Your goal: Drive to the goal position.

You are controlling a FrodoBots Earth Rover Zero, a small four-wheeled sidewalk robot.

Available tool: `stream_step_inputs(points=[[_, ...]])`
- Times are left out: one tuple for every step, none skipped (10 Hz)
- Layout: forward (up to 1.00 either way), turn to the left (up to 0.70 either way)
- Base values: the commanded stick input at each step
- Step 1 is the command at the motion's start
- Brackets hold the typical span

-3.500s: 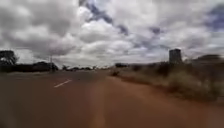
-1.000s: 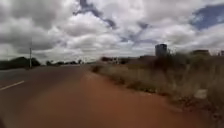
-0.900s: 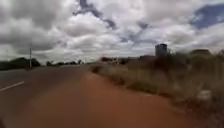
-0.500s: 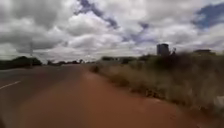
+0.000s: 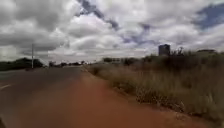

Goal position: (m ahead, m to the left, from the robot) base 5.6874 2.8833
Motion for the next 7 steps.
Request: stream_step_inputs(points=[[0.85,0.03],[0.85,0.17],[0.85,0.34],[0.85,0.34],[0.85,0.34],[0.85,0.34],[0.85,0.34]])
